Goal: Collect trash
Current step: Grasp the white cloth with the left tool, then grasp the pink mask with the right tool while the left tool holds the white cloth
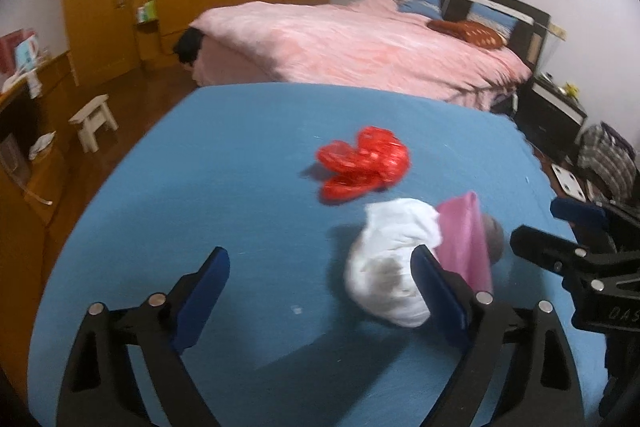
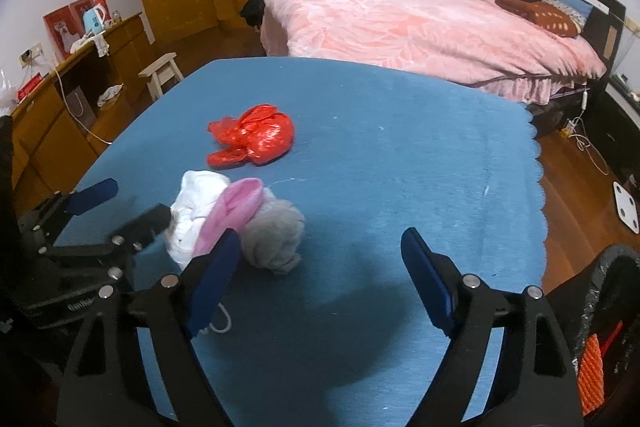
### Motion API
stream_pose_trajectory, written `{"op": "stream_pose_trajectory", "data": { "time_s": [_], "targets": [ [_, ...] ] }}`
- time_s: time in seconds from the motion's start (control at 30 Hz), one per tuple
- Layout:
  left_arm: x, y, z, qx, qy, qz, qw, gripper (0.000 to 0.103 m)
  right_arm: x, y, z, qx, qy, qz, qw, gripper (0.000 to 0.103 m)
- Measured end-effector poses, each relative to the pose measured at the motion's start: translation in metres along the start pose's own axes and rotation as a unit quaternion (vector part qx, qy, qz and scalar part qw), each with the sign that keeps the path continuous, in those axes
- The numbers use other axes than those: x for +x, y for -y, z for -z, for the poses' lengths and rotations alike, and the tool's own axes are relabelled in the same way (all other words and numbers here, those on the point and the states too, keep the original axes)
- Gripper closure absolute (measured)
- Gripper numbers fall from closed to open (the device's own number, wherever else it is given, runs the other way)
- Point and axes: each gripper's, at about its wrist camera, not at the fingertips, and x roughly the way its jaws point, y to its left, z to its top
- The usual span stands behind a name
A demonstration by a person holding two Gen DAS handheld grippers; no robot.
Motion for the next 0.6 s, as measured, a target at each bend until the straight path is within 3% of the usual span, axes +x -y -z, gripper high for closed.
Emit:
{"op": "stream_pose_trajectory", "data": {
  "time_s": [0.17, 0.27, 0.33, 0.6],
  "targets": [
    [0.019, 0.009, 0.002, 0.004, -0.025, 0.026, 0.9993, 0.027, 0.000, 0.007, 0.002, 0.004, -0.001, 0.005, 1.000, 0.023],
    [0.023, 0.013, 0.002, 0.003, -0.031, 0.051, 0.9982, 0.044, 0.000, 0.009, 0.003, 0.006, -0.003, 0.006, 1.000, 0.023],
    [0.024, 0.015, 0.001, -0.004, -0.034, 0.078, 0.9964, 0.067, 0.000, 0.010, 0.004, 0.006, -0.004, 0.006, 1.000, 0.023],
    [0.016, 0.016, 0.001, -0.005, -0.023, 0.078, 0.9966, 0.075, -0.005, 0.009, 0.005, 0.003, 0.003, 0.010, 1.000, 0.023]
  ]
}}
